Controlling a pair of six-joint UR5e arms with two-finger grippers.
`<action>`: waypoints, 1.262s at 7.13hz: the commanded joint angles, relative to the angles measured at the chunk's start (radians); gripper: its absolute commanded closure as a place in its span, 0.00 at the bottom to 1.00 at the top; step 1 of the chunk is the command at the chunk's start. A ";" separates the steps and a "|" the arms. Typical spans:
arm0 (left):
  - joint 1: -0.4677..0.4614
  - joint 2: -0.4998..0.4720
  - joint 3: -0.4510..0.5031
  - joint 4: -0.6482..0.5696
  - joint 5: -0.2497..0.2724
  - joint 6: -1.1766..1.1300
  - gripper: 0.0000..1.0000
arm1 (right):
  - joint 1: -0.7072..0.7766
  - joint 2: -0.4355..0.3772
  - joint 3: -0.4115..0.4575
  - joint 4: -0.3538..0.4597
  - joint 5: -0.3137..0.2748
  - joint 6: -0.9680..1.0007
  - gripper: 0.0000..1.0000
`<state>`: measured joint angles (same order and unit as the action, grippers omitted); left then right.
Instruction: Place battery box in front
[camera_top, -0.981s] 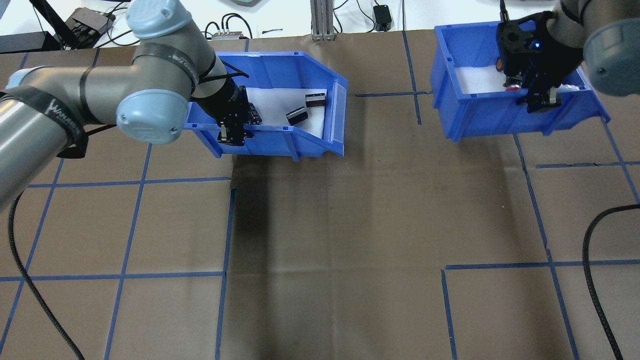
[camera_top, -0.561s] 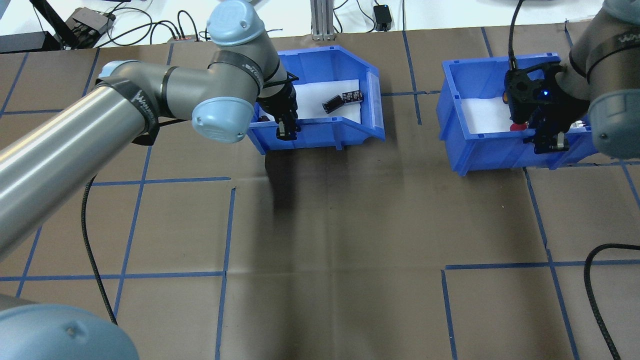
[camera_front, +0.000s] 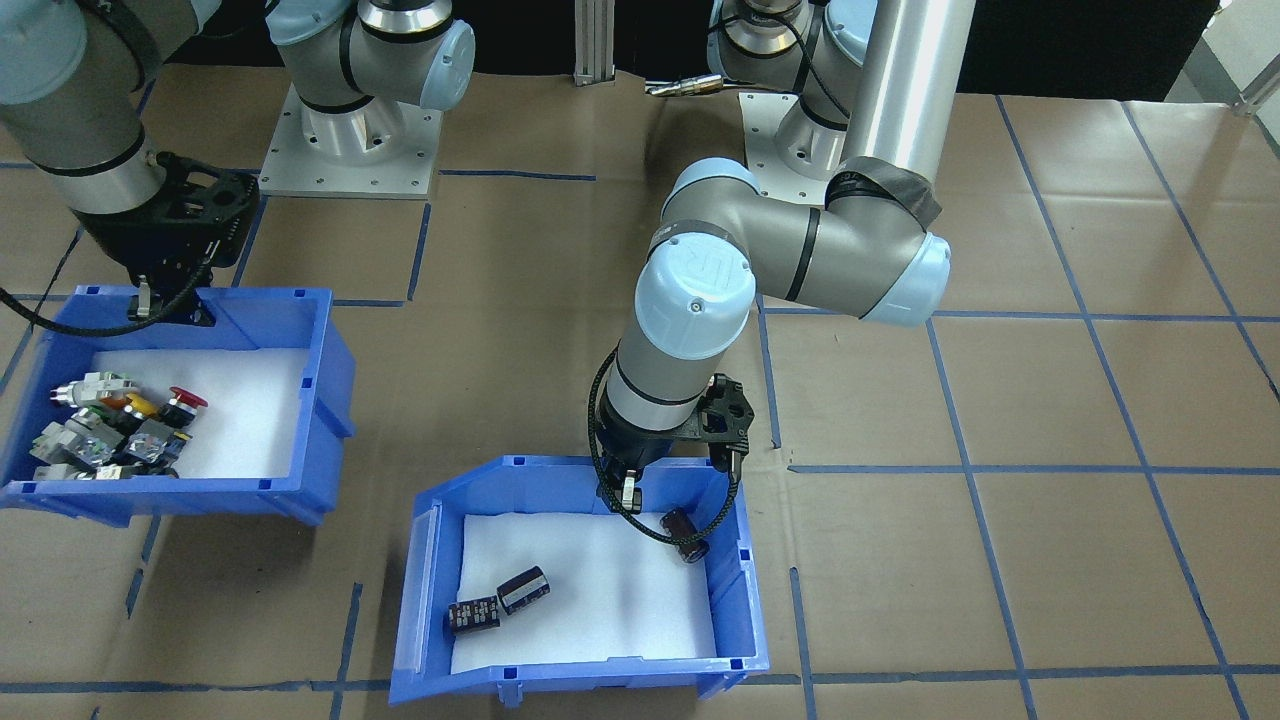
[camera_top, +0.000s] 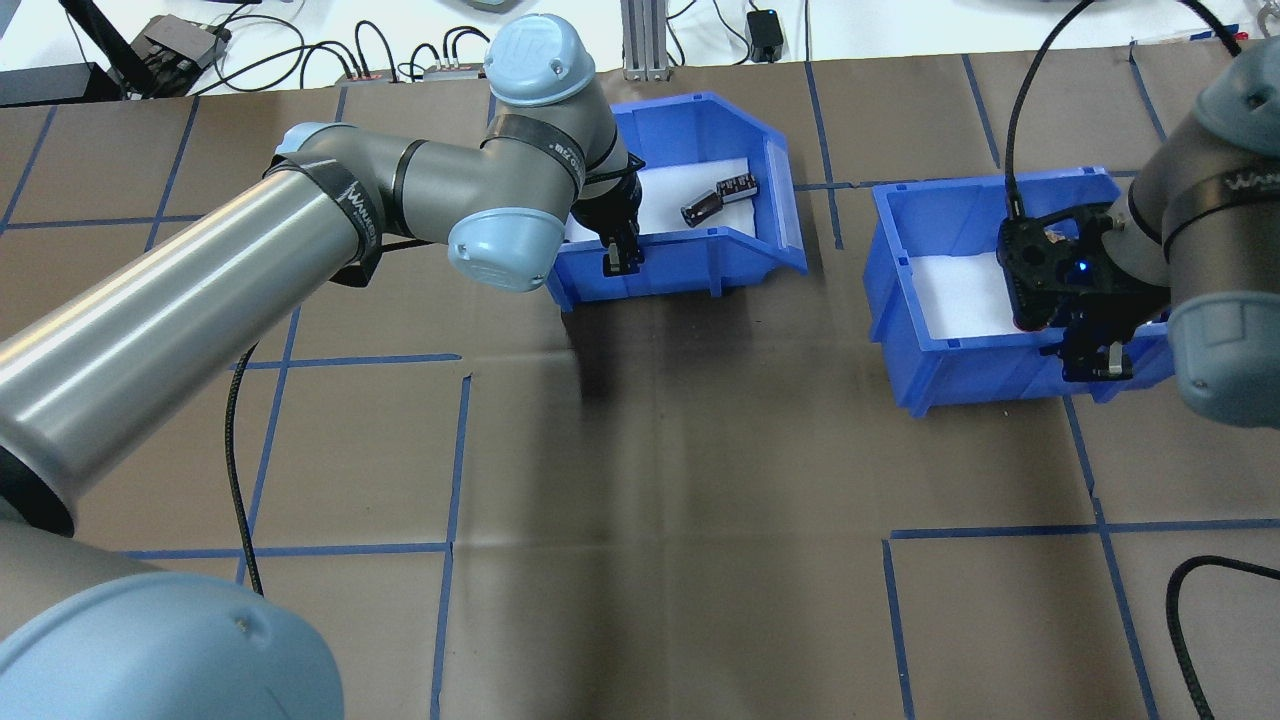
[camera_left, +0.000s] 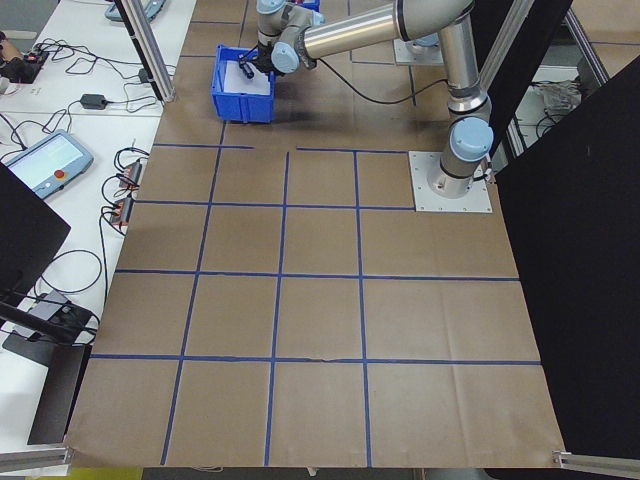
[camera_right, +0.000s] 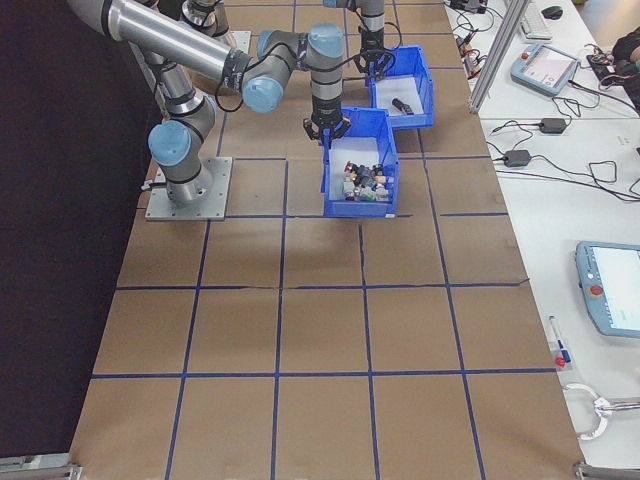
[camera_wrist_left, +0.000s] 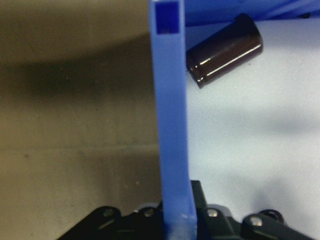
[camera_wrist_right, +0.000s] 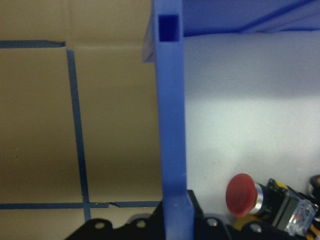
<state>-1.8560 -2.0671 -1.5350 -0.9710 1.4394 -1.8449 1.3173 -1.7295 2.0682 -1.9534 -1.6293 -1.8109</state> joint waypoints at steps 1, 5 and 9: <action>-0.005 0.018 -0.004 -0.037 0.006 -0.010 0.01 | 0.008 -0.124 0.130 0.002 0.008 0.010 1.00; 0.104 0.207 0.015 -0.395 0.140 0.514 0.01 | 0.248 -0.219 0.216 0.007 0.008 0.250 1.00; 0.228 0.317 0.087 -0.589 0.142 1.443 0.01 | 0.534 -0.200 0.213 0.002 0.011 0.568 1.00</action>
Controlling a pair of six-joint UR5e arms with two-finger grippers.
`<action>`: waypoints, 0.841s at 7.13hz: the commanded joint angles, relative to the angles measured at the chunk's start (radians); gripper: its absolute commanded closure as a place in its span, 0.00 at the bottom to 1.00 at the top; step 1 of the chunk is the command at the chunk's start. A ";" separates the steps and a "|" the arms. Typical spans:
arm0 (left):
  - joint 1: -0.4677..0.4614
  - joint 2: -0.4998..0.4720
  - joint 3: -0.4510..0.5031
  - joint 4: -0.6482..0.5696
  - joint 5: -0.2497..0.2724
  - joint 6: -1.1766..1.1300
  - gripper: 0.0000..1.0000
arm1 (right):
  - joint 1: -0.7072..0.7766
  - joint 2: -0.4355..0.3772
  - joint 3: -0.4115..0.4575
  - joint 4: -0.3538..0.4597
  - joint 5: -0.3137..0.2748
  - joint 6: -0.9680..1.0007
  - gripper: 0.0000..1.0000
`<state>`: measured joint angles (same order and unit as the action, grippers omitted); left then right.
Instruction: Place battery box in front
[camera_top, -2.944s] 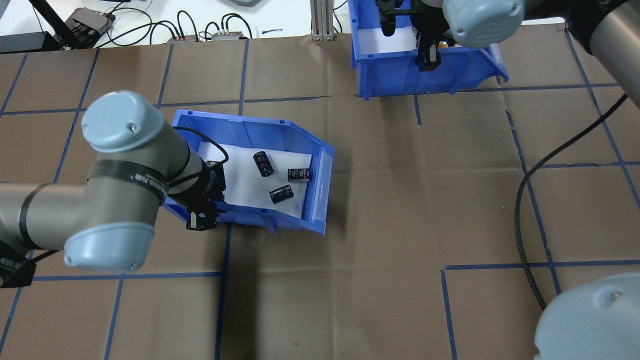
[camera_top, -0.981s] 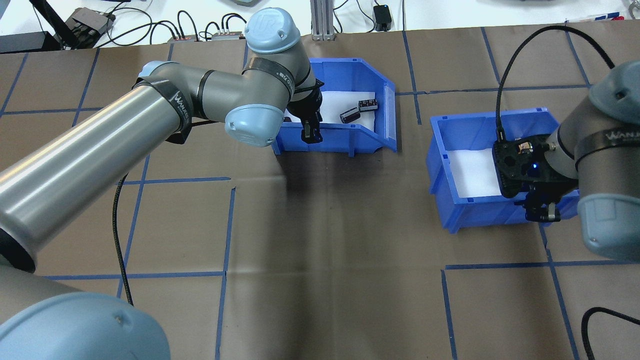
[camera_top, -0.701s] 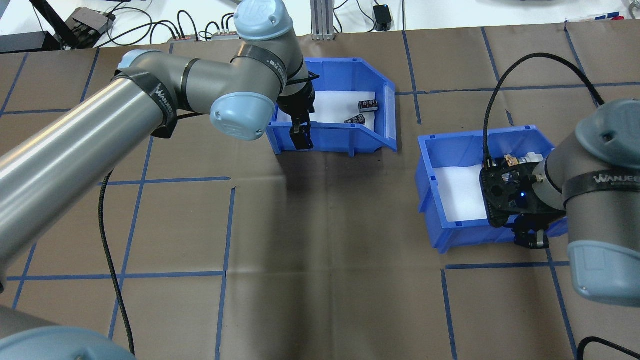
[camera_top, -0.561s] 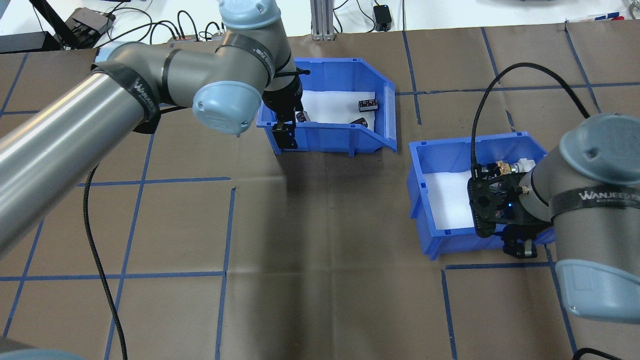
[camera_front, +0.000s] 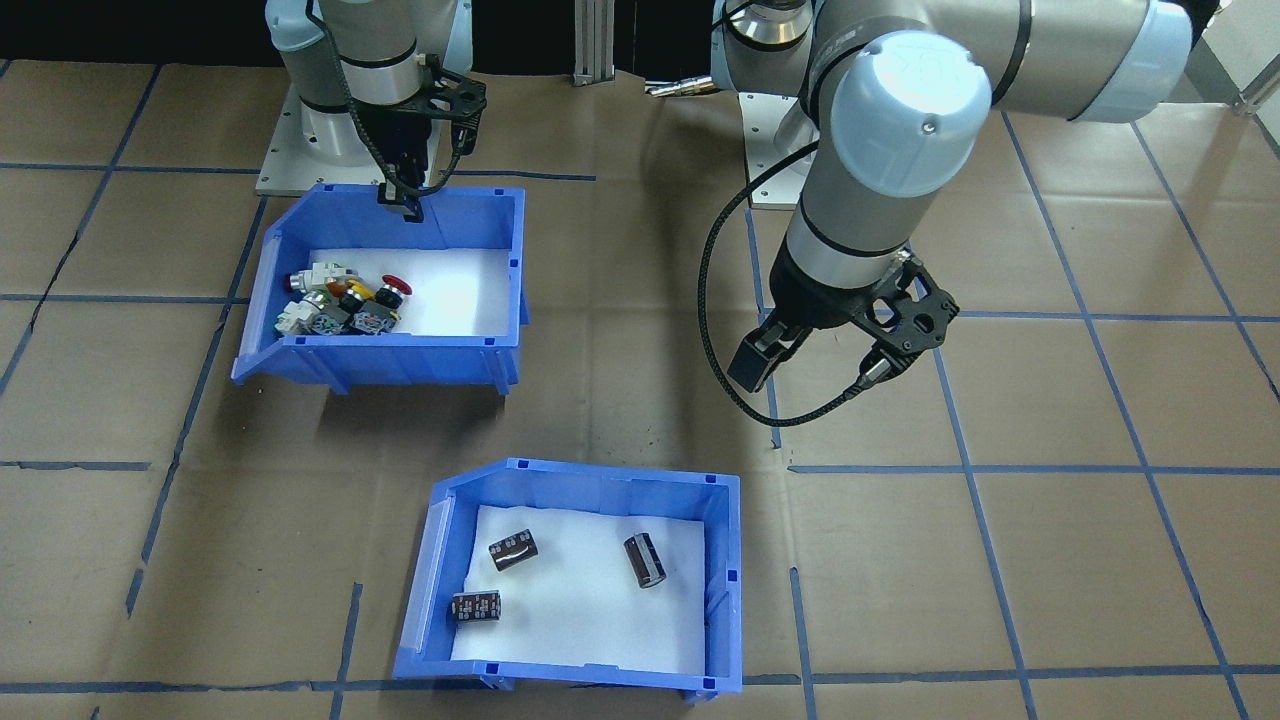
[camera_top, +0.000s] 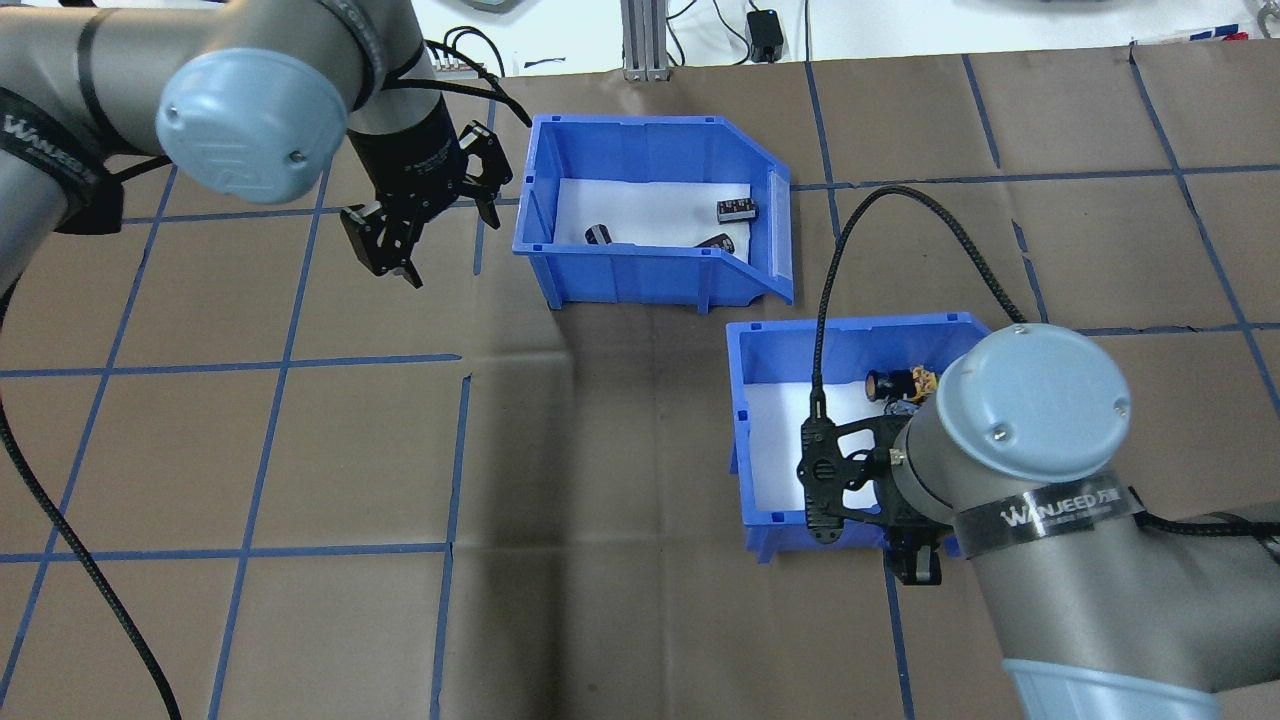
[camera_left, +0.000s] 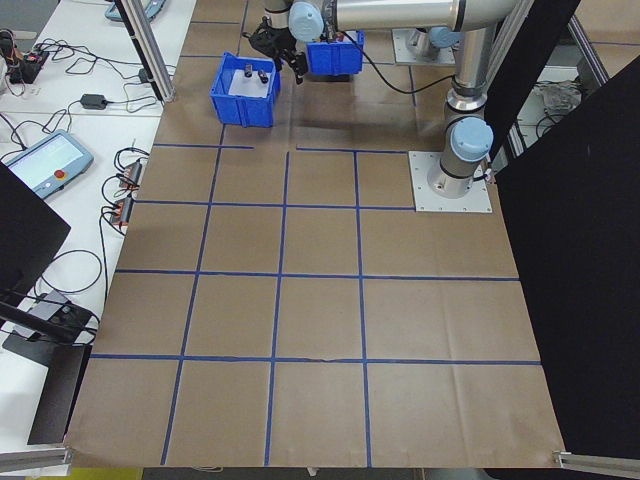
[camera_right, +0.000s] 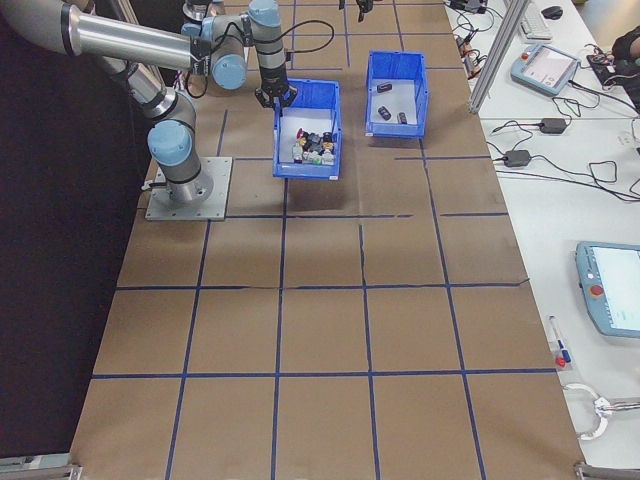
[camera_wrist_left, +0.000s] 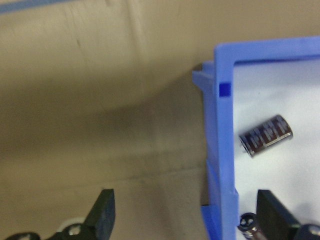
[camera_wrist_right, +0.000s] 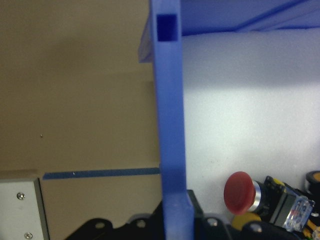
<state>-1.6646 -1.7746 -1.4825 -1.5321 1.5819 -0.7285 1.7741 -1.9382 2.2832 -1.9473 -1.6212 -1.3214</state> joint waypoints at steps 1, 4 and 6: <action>0.063 0.030 0.071 -0.031 -0.005 0.539 0.01 | 0.134 0.048 -0.017 -0.019 0.001 0.137 1.00; 0.069 0.049 0.087 -0.042 -0.009 0.880 0.01 | 0.324 0.213 -0.134 -0.079 -0.005 0.267 1.00; 0.071 0.050 0.080 -0.057 0.003 0.883 0.00 | 0.390 0.266 -0.134 -0.163 -0.008 0.268 1.00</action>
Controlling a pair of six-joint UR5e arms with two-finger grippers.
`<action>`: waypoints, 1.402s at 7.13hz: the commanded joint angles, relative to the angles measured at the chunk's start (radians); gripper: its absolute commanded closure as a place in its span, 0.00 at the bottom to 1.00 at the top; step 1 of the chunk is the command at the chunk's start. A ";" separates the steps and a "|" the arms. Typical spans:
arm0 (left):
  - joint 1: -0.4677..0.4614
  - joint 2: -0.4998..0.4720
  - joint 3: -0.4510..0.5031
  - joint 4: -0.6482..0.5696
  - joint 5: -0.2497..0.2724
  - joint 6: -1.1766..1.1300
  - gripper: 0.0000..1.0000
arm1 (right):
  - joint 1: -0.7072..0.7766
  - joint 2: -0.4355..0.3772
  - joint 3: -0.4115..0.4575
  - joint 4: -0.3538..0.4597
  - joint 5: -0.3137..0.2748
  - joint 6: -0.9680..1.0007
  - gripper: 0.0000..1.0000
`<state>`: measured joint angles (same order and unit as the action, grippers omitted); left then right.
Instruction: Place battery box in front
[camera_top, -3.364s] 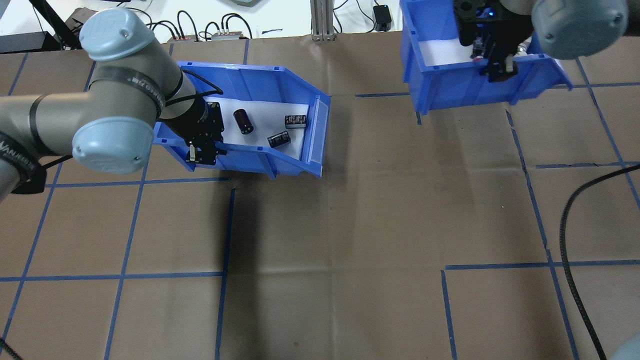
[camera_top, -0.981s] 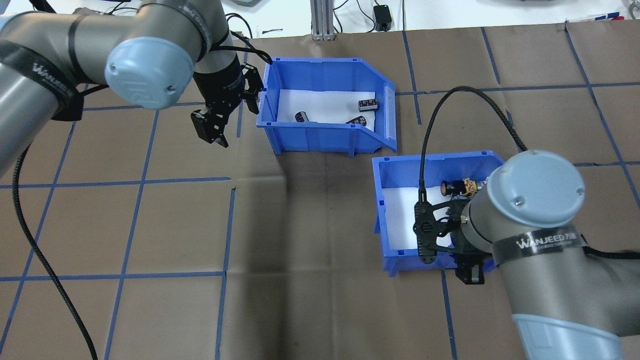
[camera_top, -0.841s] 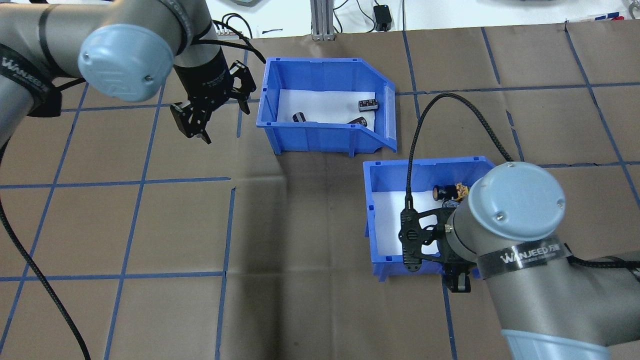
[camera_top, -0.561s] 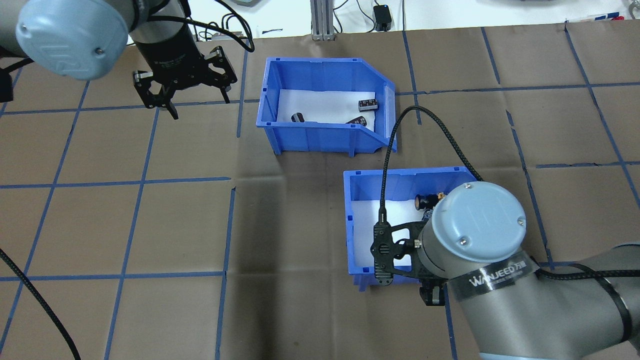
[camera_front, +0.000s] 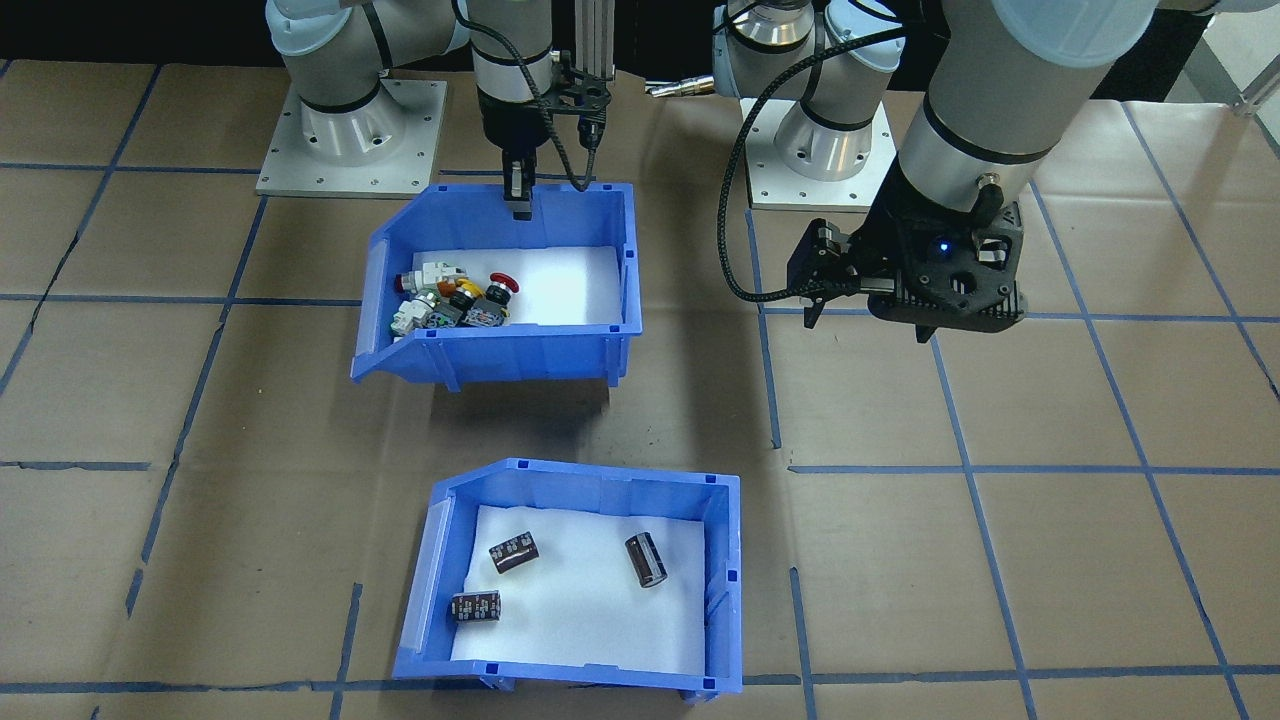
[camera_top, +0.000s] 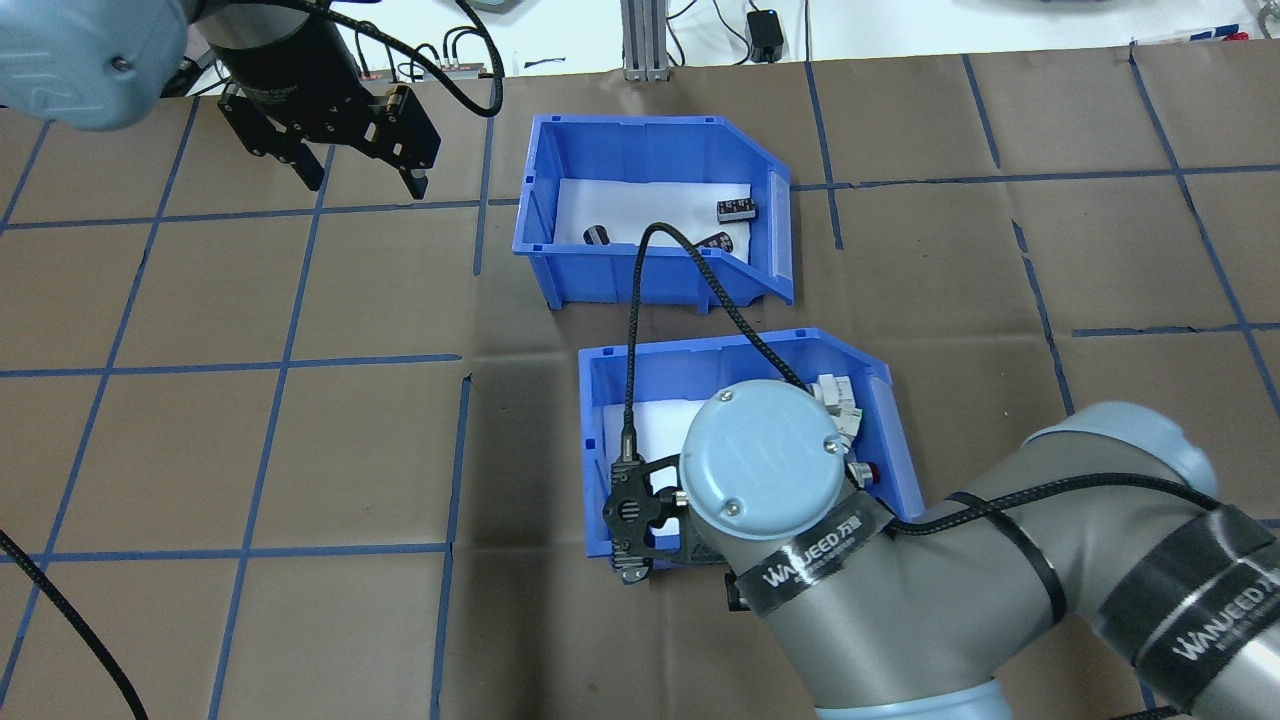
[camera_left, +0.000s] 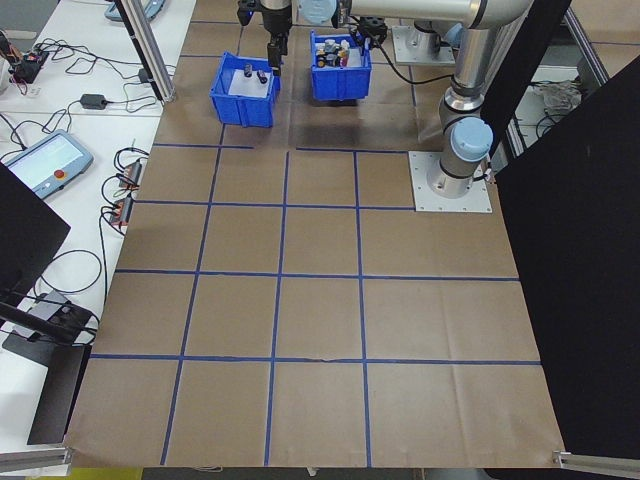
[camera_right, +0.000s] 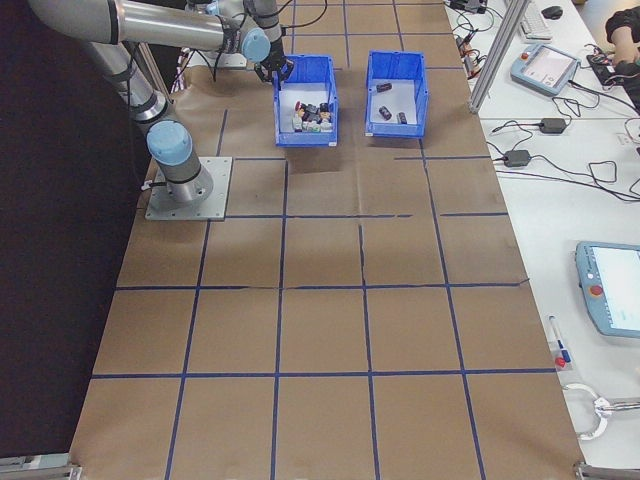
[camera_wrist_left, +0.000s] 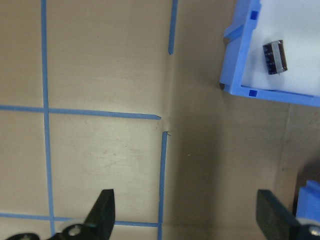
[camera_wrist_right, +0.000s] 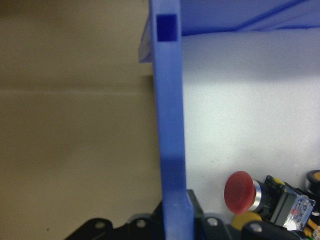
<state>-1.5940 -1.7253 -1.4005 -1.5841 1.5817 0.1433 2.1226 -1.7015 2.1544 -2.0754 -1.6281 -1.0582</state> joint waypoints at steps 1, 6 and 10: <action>0.000 -0.005 -0.005 -0.005 0.004 0.013 0.00 | 0.051 0.029 0.001 -0.037 -0.002 0.007 1.00; 0.000 -0.005 -0.018 0.007 0.004 0.018 0.00 | 0.049 0.022 0.044 -0.038 -0.003 0.143 1.00; -0.001 -0.005 -0.021 0.007 0.006 0.016 0.00 | 0.048 0.020 0.042 -0.038 -0.004 0.144 0.00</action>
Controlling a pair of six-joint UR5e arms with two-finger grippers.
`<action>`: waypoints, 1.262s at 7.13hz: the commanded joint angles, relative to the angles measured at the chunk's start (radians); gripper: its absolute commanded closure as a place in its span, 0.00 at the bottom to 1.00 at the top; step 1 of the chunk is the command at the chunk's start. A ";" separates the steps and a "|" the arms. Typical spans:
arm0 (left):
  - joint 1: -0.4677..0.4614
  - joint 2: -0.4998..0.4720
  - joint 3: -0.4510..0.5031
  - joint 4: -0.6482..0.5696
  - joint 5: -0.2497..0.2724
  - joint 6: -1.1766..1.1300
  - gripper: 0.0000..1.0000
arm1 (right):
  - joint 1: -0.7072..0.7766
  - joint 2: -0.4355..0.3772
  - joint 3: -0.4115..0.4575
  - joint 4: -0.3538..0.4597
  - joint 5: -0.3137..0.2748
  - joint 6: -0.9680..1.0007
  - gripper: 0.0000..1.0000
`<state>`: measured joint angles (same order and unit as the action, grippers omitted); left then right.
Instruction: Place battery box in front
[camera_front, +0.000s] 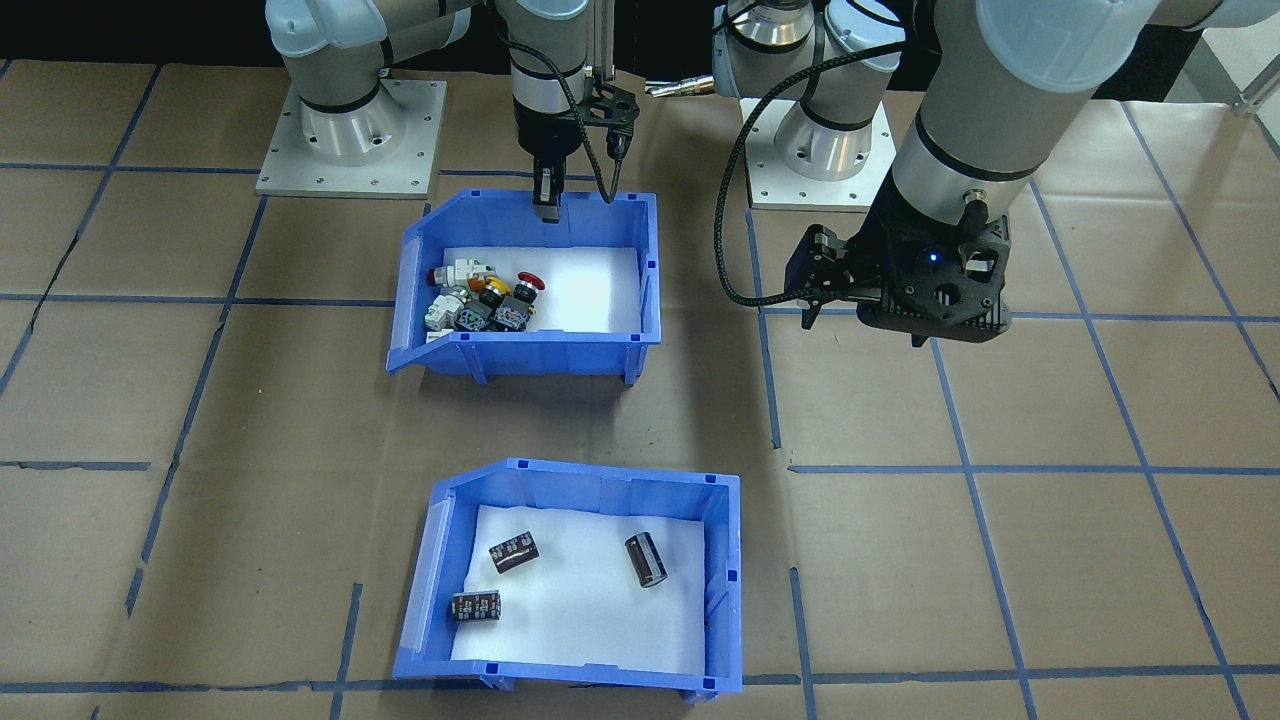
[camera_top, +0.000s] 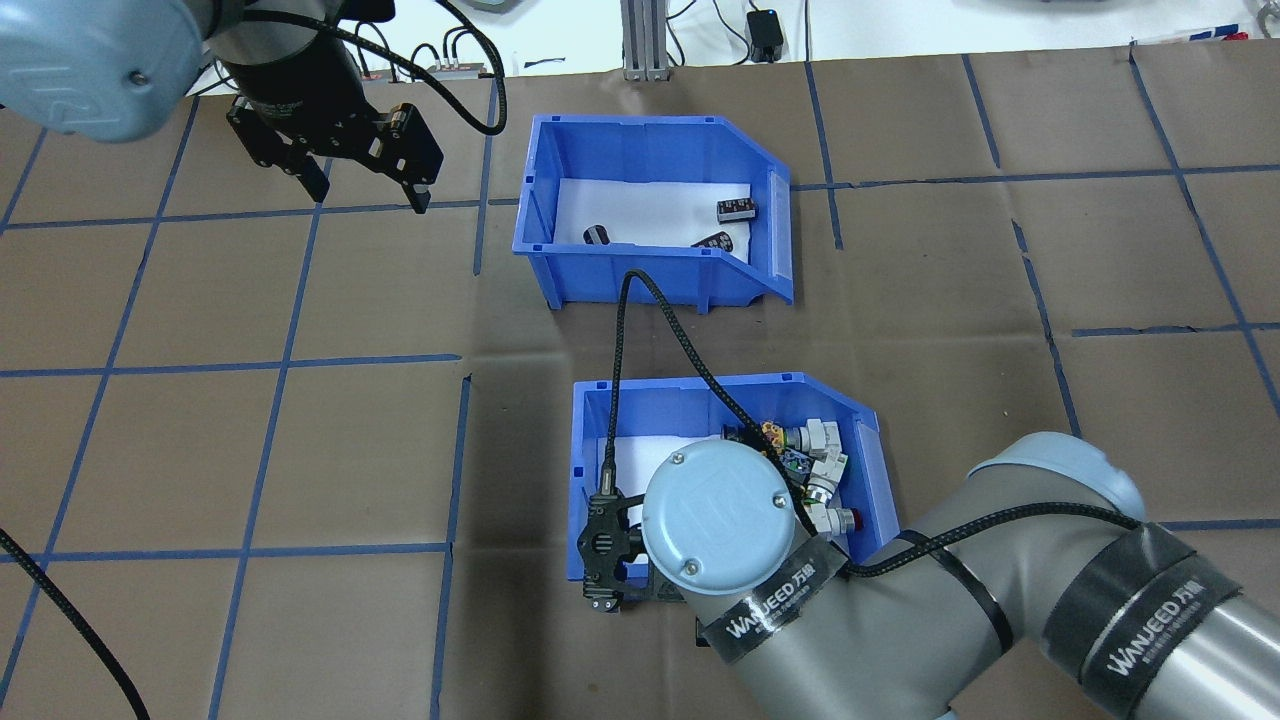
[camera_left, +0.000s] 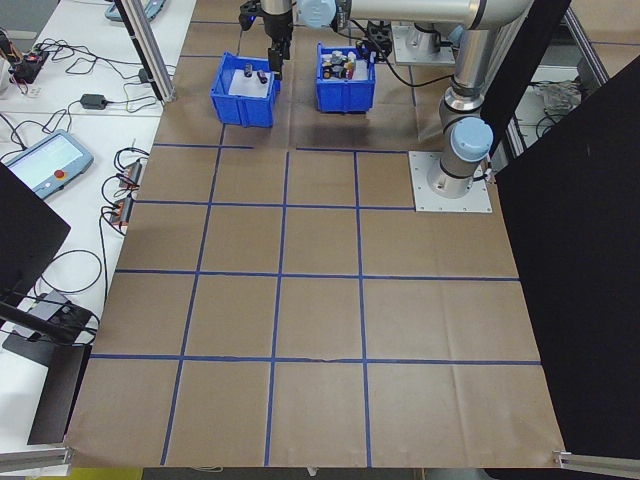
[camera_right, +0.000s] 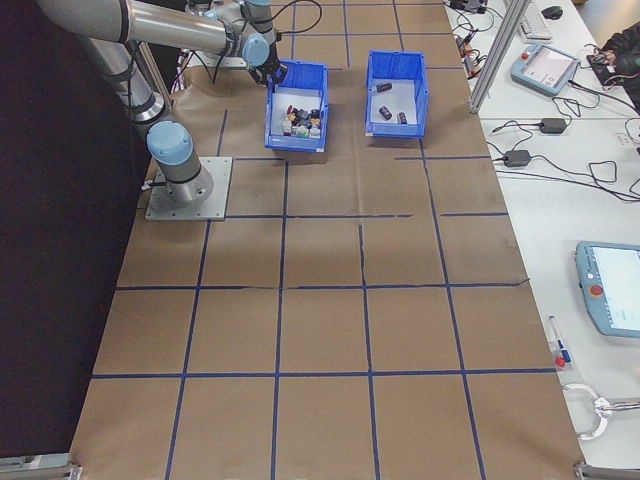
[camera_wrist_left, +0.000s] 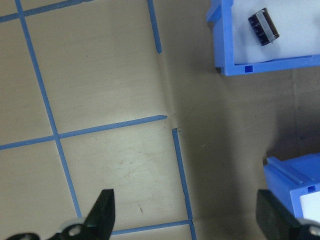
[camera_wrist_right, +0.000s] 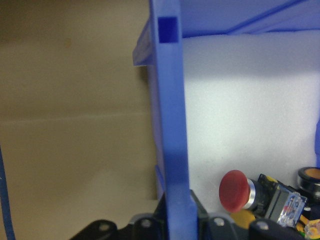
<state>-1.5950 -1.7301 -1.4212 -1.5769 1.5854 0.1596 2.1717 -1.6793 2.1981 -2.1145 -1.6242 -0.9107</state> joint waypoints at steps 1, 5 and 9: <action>0.000 0.000 -0.004 -0.002 0.001 0.000 0.00 | -0.010 -0.011 -0.029 0.002 -0.009 -0.008 0.00; 0.001 0.009 -0.015 0.001 0.001 0.000 0.00 | -0.194 -0.086 -0.265 0.328 -0.006 -0.007 0.00; 0.000 0.009 -0.024 0.001 -0.002 0.000 0.00 | -0.565 -0.186 -0.284 0.340 0.003 0.248 0.00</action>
<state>-1.5947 -1.7203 -1.4444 -1.5765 1.5850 0.1595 1.7188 -1.8339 1.9184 -1.7773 -1.6267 -0.8037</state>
